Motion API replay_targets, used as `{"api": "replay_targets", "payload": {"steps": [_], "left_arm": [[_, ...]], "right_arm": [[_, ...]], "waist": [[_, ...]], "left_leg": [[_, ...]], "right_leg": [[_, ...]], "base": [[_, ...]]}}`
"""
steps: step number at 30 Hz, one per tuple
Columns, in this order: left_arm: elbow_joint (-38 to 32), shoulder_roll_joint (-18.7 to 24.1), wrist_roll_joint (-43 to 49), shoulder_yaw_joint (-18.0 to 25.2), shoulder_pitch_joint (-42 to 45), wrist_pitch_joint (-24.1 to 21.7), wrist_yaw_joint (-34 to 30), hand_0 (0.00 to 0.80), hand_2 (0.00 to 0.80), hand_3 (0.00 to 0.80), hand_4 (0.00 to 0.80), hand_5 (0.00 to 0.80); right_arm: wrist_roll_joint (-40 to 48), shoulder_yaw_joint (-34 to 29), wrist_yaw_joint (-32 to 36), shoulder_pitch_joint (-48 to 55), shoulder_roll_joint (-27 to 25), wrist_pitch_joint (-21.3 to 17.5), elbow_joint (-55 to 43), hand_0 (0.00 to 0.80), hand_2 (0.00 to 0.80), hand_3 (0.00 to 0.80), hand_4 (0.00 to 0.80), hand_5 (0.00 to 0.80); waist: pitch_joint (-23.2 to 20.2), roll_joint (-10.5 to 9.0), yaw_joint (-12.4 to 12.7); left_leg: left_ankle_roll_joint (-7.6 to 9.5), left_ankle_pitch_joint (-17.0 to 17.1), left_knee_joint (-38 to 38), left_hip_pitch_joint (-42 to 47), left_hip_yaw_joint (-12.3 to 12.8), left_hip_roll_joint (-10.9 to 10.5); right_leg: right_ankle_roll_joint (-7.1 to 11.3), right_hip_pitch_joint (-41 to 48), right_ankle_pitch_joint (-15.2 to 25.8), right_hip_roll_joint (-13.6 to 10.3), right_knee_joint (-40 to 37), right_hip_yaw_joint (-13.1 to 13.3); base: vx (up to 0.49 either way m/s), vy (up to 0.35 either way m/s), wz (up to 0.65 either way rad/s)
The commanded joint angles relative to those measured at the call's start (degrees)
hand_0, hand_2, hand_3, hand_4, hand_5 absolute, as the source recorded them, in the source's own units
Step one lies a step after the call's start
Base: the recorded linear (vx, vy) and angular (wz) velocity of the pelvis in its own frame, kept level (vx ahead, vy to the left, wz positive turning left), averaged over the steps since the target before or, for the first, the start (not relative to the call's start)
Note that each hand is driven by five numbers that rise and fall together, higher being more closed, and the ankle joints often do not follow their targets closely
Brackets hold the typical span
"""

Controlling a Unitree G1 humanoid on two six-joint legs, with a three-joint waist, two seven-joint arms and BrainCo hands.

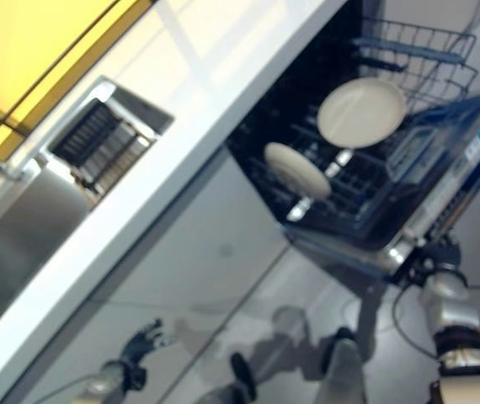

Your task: Take plates into dishwasher

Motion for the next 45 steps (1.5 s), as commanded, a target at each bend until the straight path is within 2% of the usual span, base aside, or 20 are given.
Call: {"api": "replay_targets", "payload": {"steps": [1, 17, 18, 19, 20, 21, 23, 37, 45], "left_arm": [[-3.3, 0.5, 2.2, -1.7, -1.5, -0.2, 0.1, 0.0, 0.0, 0.0, 0.0, 0.0], [-2.0, -1.0, 4.3, -2.1, -0.6, 0.7, -0.9, 0.0, 0.0, 0.0, 0.0, 0.0], [-1.9, -1.1, 4.3, -2.2, -0.5, 0.6, -0.8, 0.0, 0.0, 0.0, 0.0, 0.0], [-1.8, -1.2, 4.5, -2.1, -0.5, 0.7, -0.8, 0.0, 0.0, 0.0, 0.0, 0.0], [-1.7, -1.3, 4.5, -2.2, -0.5, 0.8, -0.8, 0.0, 0.0, 0.0, 0.0, 0.0], [-1.5, -1.5, 4.6, -2.1, -0.4, 0.8, -0.8, 0.0, 0.0, 0.0, 0.0, 0.0], [-1.4, -1.5, 4.8, -2.0, -0.3, 0.9, -0.9, 0.0, 0.0, 0.0, 0.0, 0.0], [0.8, -0.4, 7.7, -0.1, 1.2, 3.6, -0.6, 0.0, 0.0, 0.0, 0.0, 0.0], [1.3, 0.3, 8.3, 0.9, 2.3, 4.0, -0.6, 0.0, 0.0, 0.0, 0.0, 0.0]], "right_arm": [[-4.7, 9.9, 9.0, -10.4, 5.8, -2.5, -14.2, 0.0, 0.0, 0.0, 0.0, 0.0], [-6.0, 10.3, 9.8, -8.9, 6.3, -1.4, -17.1, 0.0, 0.0, 0.0, 0.0, 0.0], [-6.2, 10.3, 9.9, -8.8, 6.4, -1.3, -17.4, 0.0, 0.0, 0.0, 0.0, 0.0], [-6.5, 10.4, 9.9, -8.7, 6.5, -1.2, -17.6, 0.0, 0.0, 0.0, 0.0, 0.0], [-6.7, 10.5, 9.9, -8.6, 6.4, -1.1, -17.6, 0.0, 0.0, 0.0, 0.0, 0.0], [-6.7, 10.6, 10.3, -8.6, 6.5, -1.1, -17.5, 0.0, 0.0, 0.0, 0.0, 0.0], [-7.0, 10.7, 10.4, -8.4, 6.7, -1.0, -17.5, 0.0, 0.0, 0.0, 0.0, 0.0], [-7.5, 11.7, 12.5, -6.0, 9.3, -1.5, -18.7, 0.0, 0.0, 0.0, 0.0, 0.0], [-7.6, 12.1, 13.6, -4.4, 10.7, -1.3, -20.6, 0.0, 0.0, 0.0, 0.0, 0.0]], "waist": [[3.2, 1.15, 2.3], [1.0, -0.18, 2.9], [1.1, 0.17, 3.0], [1.0, 0.02, 3.1], [0.7, -0.43, 3.1], [0.7, -0.4, 3.3], [0.4, -0.75, 3.6], [-1.9, -5.52, 6.2], [-3.4, -8.02, 7.8]], "left_leg": [[-0.19, 5.7, -0.7, -7.4, -1.2, -0.9], [0.52, 4.0, -0.6, -4.1, -1.6, -2.4], [1.42, 4.9, -0.7, -4.4, -0.8, -1.9], [1.49, 4.8, -0.6, -4.3, -0.9, -2.0], [0.71, 3.7, -0.6, -3.8, -1.8, -2.6], [1.6, 4.6, -0.6, -4.0, -1.1, -2.2], [1.72, 4.3, -0.5, -3.9, -1.3, -2.3], [2.17, 3.1, -0.7, -2.0, -2.7, -2.3], [2.33, 2.5, 0.2, -1.8, -4.0, -2.1]], "right_leg": [[4.4, 10.2, -4.6, -1.4, -2.3, -1.3], [6.89, 16.1, 0.1, -3.4, -10.1, -1.8], [6.4, 16.1, 1.9, -3.1, -11.1, -2.7], [6.51, 16.4, 2.2, -3.1, -11.6, -2.6], [7.15, 16.9, 1.0, -3.4, -11.5, -1.8], [6.78, 17.1, 2.8, -3.3, -12.6, -2.8], [6.97, 17.8, 3.4, -3.2, -13.6, -3.0], [8.62, 23.6, 7.3, -2.7, -20.5, -5.3], [9.08, 27.1, 8.3, -2.3, -23.1, -6.0]], "base": [[0.054, 0.059, 0.04], [0.073, 0.058, 0.04], [0.01, 0.08, 0.09], [0.054, 0.042, 0.09], [0.079, 0.049, 0.06], [0.083, 0.038, 0.05], [0.047, 0.038, 0.05], [0.097, -0.012, 0.06], [0.129, -0.03, 0.12]]}}
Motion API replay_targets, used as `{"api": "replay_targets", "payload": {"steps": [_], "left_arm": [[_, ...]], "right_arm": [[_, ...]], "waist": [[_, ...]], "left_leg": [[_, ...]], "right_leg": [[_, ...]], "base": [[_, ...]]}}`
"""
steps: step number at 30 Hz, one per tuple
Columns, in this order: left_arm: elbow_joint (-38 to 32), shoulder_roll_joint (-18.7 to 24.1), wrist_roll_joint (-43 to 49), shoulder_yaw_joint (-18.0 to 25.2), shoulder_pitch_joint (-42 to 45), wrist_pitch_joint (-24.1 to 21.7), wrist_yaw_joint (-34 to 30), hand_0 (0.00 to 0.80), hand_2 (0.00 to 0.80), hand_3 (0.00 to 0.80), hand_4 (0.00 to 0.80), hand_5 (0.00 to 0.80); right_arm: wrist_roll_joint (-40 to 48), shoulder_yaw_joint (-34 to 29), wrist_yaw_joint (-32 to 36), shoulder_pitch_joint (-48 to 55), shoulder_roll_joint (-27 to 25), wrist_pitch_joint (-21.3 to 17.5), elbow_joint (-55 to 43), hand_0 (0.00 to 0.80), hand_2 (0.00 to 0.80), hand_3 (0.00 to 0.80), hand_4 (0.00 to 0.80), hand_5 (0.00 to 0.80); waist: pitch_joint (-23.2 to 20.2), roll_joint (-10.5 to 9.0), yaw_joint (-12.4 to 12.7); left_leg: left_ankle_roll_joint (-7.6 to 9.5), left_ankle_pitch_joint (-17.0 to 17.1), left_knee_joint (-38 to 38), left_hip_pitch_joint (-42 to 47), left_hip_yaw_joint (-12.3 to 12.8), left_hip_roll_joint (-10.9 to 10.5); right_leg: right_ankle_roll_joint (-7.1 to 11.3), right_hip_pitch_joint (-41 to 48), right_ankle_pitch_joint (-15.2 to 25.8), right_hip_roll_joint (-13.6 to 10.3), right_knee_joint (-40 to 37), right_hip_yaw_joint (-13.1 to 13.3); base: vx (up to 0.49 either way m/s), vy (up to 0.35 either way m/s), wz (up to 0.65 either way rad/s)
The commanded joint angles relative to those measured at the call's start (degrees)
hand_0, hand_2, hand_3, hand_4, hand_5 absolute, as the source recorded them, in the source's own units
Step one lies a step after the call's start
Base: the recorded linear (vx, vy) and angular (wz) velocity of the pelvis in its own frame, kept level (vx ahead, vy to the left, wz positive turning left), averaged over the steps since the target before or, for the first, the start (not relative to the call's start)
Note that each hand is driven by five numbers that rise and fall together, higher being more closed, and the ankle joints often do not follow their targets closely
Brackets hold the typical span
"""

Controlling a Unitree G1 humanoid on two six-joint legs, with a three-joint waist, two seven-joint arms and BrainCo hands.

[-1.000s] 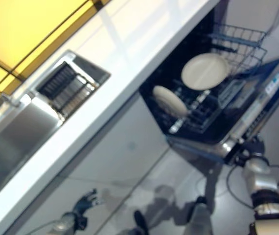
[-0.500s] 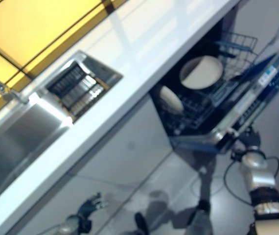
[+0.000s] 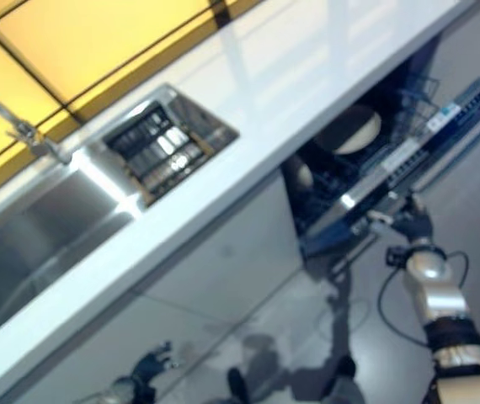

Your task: Take plates into dishwasher

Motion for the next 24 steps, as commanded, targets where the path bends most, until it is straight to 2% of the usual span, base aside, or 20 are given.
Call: {"api": "replay_targets", "payload": {"steps": [1, 13, 24], "left_arm": [[-1.0, 3.9, 1.9, 0.4, 0.3, 0.0, -0.2, 0.0, 0.0, 0.0, 0.0, 0.0], [0.4, 4.7, 3.4, 2.3, 2.4, -0.2, -0.8, 0.0, 0.0, 0.0, 0.0, 0.0], [0.5, 4.8, 4.0, 4.1, 4.0, -0.6, -0.2, 0.0, 0.0, 0.0, 0.0, 0.0]], "right_arm": [[-0.4, 7.0, 7.5, -3.7, 10.5, -0.9, -5.8, 0.0, 0.0, 0.0, 0.0, 0.0], [-0.6, 7.1, 7.2, -2.2, 12.5, -0.8, -6.1, 0.0, 0.0, 0.0, 0.0, 0.0], [-1.4, 7.8, 5.8, -1.4, 14.4, -0.1, -6.7, 0.0, 0.0, 0.0, 0.0, 0.0]], "waist": [[-2.1, -5.87, 4.6], [-3.5, -8.23, 7.9], [-4.6, -9.71, 10.5]], "left_leg": [[1.66, 2.5, 2.8, -7.6, -1.5, -1.9], [2.03, 1.3, 5.4, -8.8, -4.1, -2.6], [2.49, 1.5, 4.2, -9.2, -5.3, -3.7]], "right_leg": [[5.23, 11.1, 1.8, -2.5, -9.1, 2.2], [5.72, 16.0, 2.1, -2.5, -11.1, 0.9], [6.65, 18.3, 3.3, -1.7, -14.2, -0.6]], "base": [[0.14, -0.035, 0.15], [0.108, -0.004, 0.27], [0.045, 0.008, 0.07]]}}
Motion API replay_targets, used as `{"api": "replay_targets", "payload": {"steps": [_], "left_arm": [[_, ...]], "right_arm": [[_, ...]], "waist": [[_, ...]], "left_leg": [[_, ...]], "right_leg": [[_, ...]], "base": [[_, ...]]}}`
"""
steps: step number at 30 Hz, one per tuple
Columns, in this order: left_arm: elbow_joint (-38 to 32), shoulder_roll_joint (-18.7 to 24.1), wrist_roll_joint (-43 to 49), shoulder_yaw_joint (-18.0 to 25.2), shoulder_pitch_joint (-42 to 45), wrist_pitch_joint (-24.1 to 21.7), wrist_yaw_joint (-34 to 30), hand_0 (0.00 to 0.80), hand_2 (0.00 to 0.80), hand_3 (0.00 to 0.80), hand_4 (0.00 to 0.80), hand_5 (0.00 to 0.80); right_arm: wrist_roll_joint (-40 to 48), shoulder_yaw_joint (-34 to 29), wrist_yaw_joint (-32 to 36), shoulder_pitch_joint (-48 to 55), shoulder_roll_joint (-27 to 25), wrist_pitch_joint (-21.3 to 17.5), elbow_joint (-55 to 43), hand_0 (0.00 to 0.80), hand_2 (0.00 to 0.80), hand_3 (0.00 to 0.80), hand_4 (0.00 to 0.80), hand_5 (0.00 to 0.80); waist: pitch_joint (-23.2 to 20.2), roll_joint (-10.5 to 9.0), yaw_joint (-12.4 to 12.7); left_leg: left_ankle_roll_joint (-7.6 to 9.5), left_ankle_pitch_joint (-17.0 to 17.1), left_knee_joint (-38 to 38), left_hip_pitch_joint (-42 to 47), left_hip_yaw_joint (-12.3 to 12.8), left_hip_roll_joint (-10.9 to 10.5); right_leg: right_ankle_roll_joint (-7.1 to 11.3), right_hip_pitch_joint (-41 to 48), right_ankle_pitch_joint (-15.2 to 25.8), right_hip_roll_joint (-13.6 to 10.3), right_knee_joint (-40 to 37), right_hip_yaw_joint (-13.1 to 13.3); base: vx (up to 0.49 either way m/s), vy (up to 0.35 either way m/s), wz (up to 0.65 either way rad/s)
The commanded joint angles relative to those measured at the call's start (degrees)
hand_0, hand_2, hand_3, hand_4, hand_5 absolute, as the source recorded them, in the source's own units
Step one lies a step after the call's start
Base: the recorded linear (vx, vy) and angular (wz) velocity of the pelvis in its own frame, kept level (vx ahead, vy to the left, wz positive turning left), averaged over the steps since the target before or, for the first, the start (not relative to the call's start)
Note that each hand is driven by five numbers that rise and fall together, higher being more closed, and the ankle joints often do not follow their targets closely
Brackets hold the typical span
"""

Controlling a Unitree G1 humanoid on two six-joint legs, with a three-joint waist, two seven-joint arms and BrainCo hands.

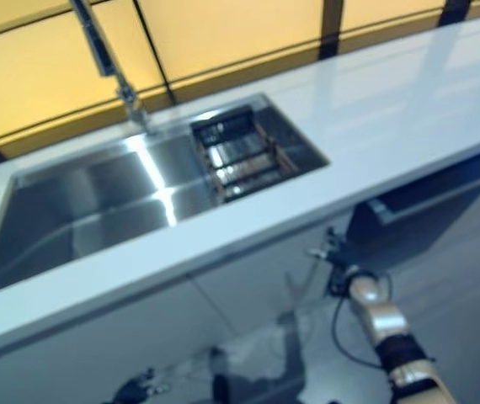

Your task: Take plates into dishwasher

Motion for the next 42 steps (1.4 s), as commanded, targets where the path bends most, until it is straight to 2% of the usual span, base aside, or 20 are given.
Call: {"api": "replay_targets", "payload": {"steps": [1, 5, 11, 15, 20, 23, 24, 30, 42], "left_arm": [[-0.8, 3.5, 1.6, -0.3, -1.2, -1.4, 0.4, 0.0, 0.0, 0.0, 0.0, 0.0], [-0.5, 3.8, 1.3, 0.4, -1.6, -1.3, 0.3, 0.0, 0.0, 0.0, 0.0, 0.0], [0.0, 3.8, 0.8, 1.6, -1.9, -1.1, 1.3, 0.0, 0.0, 0.0, 0.0, 0.0], [0.5, 3.8, 1.1, 3.3, -1.2, -1.3, 2.5, 0.0, 0.0, 0.0, 0.0, 0.0], [0.7, 3.3, -0.2, 7.0, 0.1, -1.4, 5.6, 0.0, 0.0, 0.0, 0.0, 0.0], [0.8, 3.4, -0.6, 8.6, 0.4, -1.3, 6.1, 0.0, 0.0, 0.0, 0.0, 0.0], [1.2, 3.8, -0.6, 10.0, 0.5, -1.5, 5.9, 0.0, 0.0, 0.0, 0.0, 0.0], [1.9, 4.2, 0.3, 11.8, 0.9, -1.5, 5.5, 0.0, 0.0, 0.0, 0.0, 0.0], [5.9, 3.7, -0.5, 13.6, 1.0, -1.4, 4.0, 0.0, 0.0, 0.0, 0.0, 0.0]], "right_arm": [[-1.0, 0.8, 1.2, -6.4, 3.7, -3.1, -3.7, 0.0, 0.0, 0.0, 0.0, 0.0], [-2.9, 1.2, 0.8, -6.4, 3.8, -2.9, -3.1, 0.0, 0.0, 0.0, 0.0, 0.0], [-6.8, 1.6, -0.6, -5.4, 2.7, 0.2, -1.1, 0.0, 0.0, 0.0, 0.0, 0.0], [-5.5, -0.3, -1.1, -0.4, 1.3, 0.6, -1.6, 0.0, 0.0, 0.0, 0.0, 0.0], [-2.2, -7.0, 0.5, 14.1, 1.2, -1.9, -1.2, 0.0, 0.0, 0.0, 0.0, 0.0], [-1.4, -9.8, 0.2, 18.2, 1.7, -2.2, 1.0, 0.0, 0.0, 0.0, 0.0, 0.0], [-2.0, -12.6, 0.8, 20.6, 1.8, -3.2, 5.8, 0.0, 0.0, 0.0, 0.0, 0.0], [-0.4, -20.2, 1.0, 24.3, 2.4, -5.3, 20.5, 0.0, 0.0, 0.0, 0.0, 0.0], [-1.3, -24.2, 0.2, 27.4, 3.9, -5.4, 36.5, 0.0, 0.0, 0.0, 0.0, 0.0]], "waist": [[-0.7, -3.71, 3.5], [-1.1, -4.14, 4.0], [-1.6, -5.13, 4.1], [-2.1, -6.27, 3.4], [-3.8, -7.78, 0.8], [-4.7, -8.22, -0.3], [-5.6, -8.4, -1.0], [-7.7, -7.79, -2.2], [-10.2, -6.4, -4.0]], "left_leg": [[0.04, 3.2, 1.6, -6.8, 0.1, -1.5], [0.26, 3.2, 0.9, -7.1, 0.0, -1.9], [0.42, 3.3, 0.0, -6.9, 0.1, -2.2], [0.45, 3.5, -1.3, -6.1, 0.7, -1.9], [0.55, 3.5, -3.7, -3.7, 2.0, -1.0], [0.5, 3.4, -4.1, -2.8, 2.4, -0.6], [0.39, 3.2, -4.5, -1.9, 2.6, -0.4], [-0.12, 2.9, -5.1, 0.5, 2.4, -0.1], [-0.23, 2.6, -7.4, 4.1, 2.3, -0.2]], "right_leg": [[3.27, 10.6, 0.7, -1.6, -6.5, 0.3], [3.46, 10.6, 0.8, -1.2, -7.0, 0.2], [3.66, 10.8, 0.7, -0.4, -7.8, 0.3], [3.84, 10.8, 0.8, 0.4, -8.6, 0.9], [4.22, 10.3, 0.9, 1.8, -9.5, 2.8], [4.19, 10.4, 0.8, 2.1, -9.6, 3.4], [4.14, 10.7, 0.6, 2.4, -9.9, 3.7], [3.4, 12.5, 0.0, 3.5, -10.8, 4.3], [2.23, 13.9, -1.1, 5.1, -11.6, 5.7]], "base": [[-0.011, 0.007, 0.05], [-0.029, 0.012, 0.03], [-0.054, 0.011, 0.03], [-0.051, -0.001, 0.05], [-0.033, -0.005, 0.16], [-0.018, -0.021, -0.15], [0.002, -0.039, -0.07], [0.025, -0.033, 0.0], [0.0, 0.0, 0.0]]}}
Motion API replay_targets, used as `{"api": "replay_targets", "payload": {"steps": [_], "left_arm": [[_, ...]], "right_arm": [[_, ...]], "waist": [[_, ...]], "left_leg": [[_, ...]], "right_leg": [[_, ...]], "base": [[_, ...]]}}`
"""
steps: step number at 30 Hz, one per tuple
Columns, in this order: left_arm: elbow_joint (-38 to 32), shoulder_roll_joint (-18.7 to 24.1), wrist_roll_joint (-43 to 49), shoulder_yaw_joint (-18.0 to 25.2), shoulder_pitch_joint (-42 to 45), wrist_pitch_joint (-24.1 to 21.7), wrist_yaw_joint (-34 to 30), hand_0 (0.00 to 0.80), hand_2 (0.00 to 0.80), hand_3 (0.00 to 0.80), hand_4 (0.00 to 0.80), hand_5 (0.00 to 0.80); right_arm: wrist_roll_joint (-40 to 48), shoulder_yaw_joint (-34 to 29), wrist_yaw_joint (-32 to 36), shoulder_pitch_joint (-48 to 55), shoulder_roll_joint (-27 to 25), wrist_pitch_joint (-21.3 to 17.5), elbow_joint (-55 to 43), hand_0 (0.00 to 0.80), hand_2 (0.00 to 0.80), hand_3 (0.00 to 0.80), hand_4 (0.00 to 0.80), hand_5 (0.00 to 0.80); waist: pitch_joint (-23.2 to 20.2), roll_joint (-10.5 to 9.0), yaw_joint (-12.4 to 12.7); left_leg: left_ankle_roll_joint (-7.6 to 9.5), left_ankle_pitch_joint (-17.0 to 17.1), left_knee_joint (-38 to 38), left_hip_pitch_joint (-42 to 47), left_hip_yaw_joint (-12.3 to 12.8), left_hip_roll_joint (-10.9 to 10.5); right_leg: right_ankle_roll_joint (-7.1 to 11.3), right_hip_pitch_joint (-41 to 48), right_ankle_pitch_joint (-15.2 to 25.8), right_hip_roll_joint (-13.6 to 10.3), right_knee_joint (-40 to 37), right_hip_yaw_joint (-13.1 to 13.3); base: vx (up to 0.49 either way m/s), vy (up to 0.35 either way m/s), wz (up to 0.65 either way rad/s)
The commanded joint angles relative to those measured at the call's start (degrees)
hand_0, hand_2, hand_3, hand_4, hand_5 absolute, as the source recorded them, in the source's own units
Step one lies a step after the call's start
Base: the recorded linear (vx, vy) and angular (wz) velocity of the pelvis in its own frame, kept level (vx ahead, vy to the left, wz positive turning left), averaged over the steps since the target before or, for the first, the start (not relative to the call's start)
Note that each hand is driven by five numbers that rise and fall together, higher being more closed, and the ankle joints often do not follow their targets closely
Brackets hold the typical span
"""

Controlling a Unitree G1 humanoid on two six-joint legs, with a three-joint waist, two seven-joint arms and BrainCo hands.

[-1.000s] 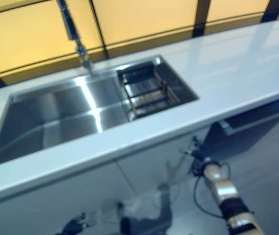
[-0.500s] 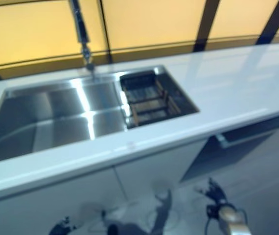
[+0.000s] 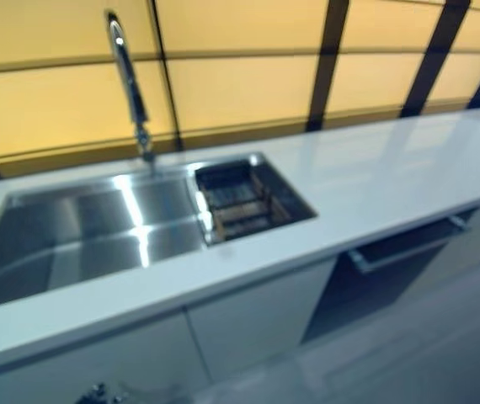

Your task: Take plates into dishwasher

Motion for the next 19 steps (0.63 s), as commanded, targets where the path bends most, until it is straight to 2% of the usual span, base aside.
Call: {"api": "replay_targets", "payload": {"steps": [1, 9, 19], "left_arm": [[2.7, 0.4, -0.5, 2.5, -2.9, -1.3, -0.9, 0.0, 0.0, 0.0, 0.0, 0.0], [5.7, 0.3, -0.9, 3.3, -2.6, -0.8, -1.6, 0.0, 0.0, 0.0, 0.0, 0.0], [6.0, 0.6, 0.2, 2.9, -3.2, -1.1, -0.6, 0.0, 0.0, 0.0, 0.0, 0.0]], "right_arm": [[0.2, -3.0, -0.6, -3.4, -1.0, -2.3, 2.0, 0.0, 0.0, 0.0, 0.0, 0.0], [0.0, -4.0, -0.5, -2.5, -0.8, -1.1, 5.8, 0.0, 0.0, 0.0, 0.0, 0.0], [0.3, -4.0, -0.6, -2.0, -0.7, -1.2, 6.8, 0.0, 0.0, 0.0, 0.0, 0.0]], "waist": [[1.3, 0.29, -0.5], [0.7, 0.74, -1.6], [0.5, 0.87, -2.3]], "left_leg": [[0.17, 1.4, 0.2, -2.2, 1.0, 0.7], [0.04, 1.5, -1.4, -0.4, 1.6, 0.7], [0.02, 1.5, -2.3, 0.4, 2.0, 0.6]], "right_leg": [[0.05, 2.9, -6.6, 0.3, 5.4, 1.9], [-0.16, 2.8, -7.0, 1.0, 5.4, 2.6], [-0.19, 2.3, -6.9, 1.3, 5.3, 2.7]], "base": [[0.0, 0.0, 0.0], [-0.023, 0.014, -0.06], [-0.004, 0.0, -0.01]]}}
